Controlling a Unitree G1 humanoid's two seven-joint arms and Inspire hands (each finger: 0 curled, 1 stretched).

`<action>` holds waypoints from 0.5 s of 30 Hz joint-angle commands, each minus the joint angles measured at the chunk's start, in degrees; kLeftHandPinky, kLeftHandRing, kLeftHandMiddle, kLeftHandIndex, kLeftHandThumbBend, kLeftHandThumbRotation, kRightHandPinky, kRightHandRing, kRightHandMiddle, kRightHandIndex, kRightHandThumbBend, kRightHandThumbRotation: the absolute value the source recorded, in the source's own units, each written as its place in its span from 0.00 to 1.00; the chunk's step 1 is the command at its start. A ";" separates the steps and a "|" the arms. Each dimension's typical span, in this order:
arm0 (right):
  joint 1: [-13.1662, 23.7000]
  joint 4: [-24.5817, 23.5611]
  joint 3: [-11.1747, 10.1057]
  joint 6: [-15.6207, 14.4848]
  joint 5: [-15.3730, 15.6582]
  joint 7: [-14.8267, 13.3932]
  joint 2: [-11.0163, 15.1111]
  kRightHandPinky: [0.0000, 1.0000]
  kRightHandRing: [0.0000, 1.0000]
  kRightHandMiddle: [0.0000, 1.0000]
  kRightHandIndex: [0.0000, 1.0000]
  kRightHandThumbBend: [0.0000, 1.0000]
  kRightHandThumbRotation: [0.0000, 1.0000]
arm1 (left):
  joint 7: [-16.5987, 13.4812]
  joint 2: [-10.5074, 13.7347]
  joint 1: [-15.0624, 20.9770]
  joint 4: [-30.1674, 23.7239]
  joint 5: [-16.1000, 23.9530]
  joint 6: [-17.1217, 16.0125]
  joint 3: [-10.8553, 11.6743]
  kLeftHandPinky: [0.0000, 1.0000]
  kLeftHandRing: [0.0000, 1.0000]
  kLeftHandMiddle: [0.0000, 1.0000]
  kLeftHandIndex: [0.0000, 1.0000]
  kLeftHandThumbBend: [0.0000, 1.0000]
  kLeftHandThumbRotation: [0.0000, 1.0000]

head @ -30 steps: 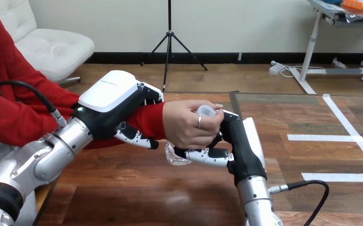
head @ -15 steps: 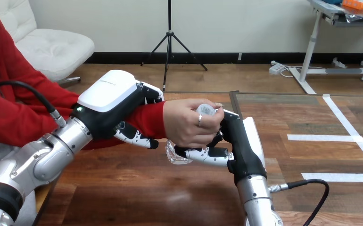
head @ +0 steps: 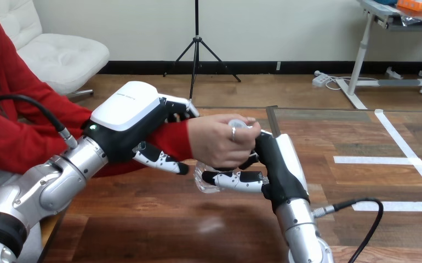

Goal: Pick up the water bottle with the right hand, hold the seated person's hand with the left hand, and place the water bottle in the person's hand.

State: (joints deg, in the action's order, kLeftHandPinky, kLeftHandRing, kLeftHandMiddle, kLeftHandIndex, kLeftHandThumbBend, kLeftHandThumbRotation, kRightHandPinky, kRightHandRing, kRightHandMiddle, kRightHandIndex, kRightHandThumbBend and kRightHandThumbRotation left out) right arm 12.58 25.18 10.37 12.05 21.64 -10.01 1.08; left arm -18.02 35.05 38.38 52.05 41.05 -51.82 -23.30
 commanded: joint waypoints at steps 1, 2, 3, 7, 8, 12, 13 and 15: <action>2.36 -4.24 -0.02 -1.11 -1.08 2.28 0.91 0.92 0.95 0.95 0.97 0.98 0.36 | -2.01 -0.01 2.37 -4.31 -0.08 0.51 2.03 0.64 0.73 0.80 0.84 0.94 0.49; 2.21 -4.42 -0.06 -1.27 -1.19 2.59 0.99 0.93 0.96 0.96 0.97 0.99 0.38 | -2.01 0.07 2.22 -4.69 -0.03 0.71 2.07 0.66 0.75 0.82 0.86 0.95 0.50; 2.10 -4.58 -0.08 -1.41 -1.27 2.81 1.06 0.95 0.97 0.97 0.98 0.99 0.40 | -2.01 0.13 2.10 -4.99 0.00 0.87 2.09 0.67 0.76 0.83 0.87 0.96 0.51; 1.46 -4.76 -0.17 -1.02 -1.58 3.40 1.58 0.98 0.99 0.99 0.99 1.00 0.46 | -2.70 0.38 1.31 -6.62 0.46 1.73 2.23 0.73 0.82 0.88 0.92 0.99 0.54; 1.33 -4.75 -0.18 -0.88 -1.62 3.50 1.70 0.99 0.99 0.99 0.99 1.00 0.49 | -2.83 0.46 1.10 -7.09 0.63 2.11 2.24 0.76 0.85 0.90 0.94 0.99 0.57; 0.89 -4.67 -0.15 -0.30 -1.75 3.72 2.24 0.99 1.00 1.00 1.00 1.00 0.54 | -2.71 0.83 0.27 -9.14 0.97 3.62 2.35 0.80 0.89 0.93 0.97 1.00 0.60; 0.73 -4.61 -0.18 -0.10 -1.85 3.79 2.41 1.00 1.00 1.00 1.00 1.00 0.55 | -2.51 0.92 0.00 -9.71 0.88 3.86 2.42 0.81 0.89 0.94 0.97 1.00 0.60; 0.57 -4.55 -0.19 0.09 -1.98 3.84 2.56 1.00 1.00 1.00 1.00 1.00 0.57 | -2.27 1.02 -0.32 -10.38 0.70 4.15 2.49 0.83 0.92 0.95 0.98 1.00 0.61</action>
State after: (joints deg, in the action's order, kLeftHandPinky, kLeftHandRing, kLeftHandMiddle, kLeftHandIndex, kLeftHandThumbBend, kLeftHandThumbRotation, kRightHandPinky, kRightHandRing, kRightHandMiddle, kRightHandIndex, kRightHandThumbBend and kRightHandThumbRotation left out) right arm 12.17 22.96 10.53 10.79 20.34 -6.42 2.83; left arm -19.32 35.04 38.24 45.47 41.69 -48.85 -23.10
